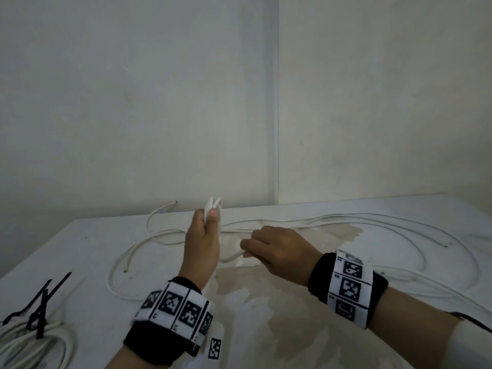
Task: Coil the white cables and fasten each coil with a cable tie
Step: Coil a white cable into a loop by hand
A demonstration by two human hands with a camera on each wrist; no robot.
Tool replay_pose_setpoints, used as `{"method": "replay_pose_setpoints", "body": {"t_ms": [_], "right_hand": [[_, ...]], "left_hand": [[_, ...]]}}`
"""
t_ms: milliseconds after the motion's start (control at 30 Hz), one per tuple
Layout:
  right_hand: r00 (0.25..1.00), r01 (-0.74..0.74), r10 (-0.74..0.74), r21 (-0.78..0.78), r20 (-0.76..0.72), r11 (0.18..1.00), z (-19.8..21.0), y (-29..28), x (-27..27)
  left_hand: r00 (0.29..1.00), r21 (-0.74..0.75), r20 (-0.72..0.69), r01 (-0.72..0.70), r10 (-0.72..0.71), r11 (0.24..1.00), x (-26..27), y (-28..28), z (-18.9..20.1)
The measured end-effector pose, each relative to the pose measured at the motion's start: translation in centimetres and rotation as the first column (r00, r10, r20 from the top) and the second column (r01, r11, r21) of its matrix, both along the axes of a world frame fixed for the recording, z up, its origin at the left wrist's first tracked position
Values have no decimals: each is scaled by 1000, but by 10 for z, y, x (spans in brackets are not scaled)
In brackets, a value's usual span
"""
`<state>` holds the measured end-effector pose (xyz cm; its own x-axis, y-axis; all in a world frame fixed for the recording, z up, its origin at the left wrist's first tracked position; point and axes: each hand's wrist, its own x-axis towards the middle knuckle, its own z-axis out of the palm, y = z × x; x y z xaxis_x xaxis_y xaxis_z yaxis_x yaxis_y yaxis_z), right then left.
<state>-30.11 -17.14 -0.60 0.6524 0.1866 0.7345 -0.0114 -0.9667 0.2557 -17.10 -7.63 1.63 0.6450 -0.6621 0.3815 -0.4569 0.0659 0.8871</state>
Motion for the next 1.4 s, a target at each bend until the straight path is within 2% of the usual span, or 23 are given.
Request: {"method": "replay_pose_setpoints", "body": {"t_ms": [133, 233, 400, 533, 767, 833, 933, 1100, 1267, 1400], "right_hand": [[999, -18, 17, 19, 45, 1000, 5, -4, 7], [996, -26, 23, 36, 81, 999, 8, -9, 7], [997, -44, 38, 108, 62, 993, 12, -13, 4], [997, -25, 7, 240, 77, 971, 17, -15, 4], [992, 13, -50, 304, 114, 953, 29, -19, 1], [998, 23, -49, 453, 46, 891, 30, -20, 2], [992, 75, 13, 681, -124, 729, 31, -17, 2], [959, 175, 115, 863, -258, 474, 31, -16, 0], [958, 164, 162, 915, -237, 368, 21, -19, -5], [928, 190, 246, 923, -280, 335, 20, -15, -7]], "left_hand": [[991, 111, 37, 127, -131, 986, -15, -1, -9], [982, 180, -32, 187, -184, 966, -18, -1, -14], [968, 178, -126, 236, -215, 955, -18, 3, -11], [955, 212, -157, 282, -252, 936, -21, 6, -8], [915, 203, -254, 368, -314, 908, -21, 11, 1], [902, 193, -285, 386, -325, 902, -23, 13, 5], [883, 185, -318, 416, -347, 890, -25, 14, 10], [856, 73, -398, 387, -329, 919, -24, 16, 10], [845, 30, -450, 336, -288, 941, -19, 15, 9], [842, 16, -461, 323, -280, 946, -19, 15, 4]]}}
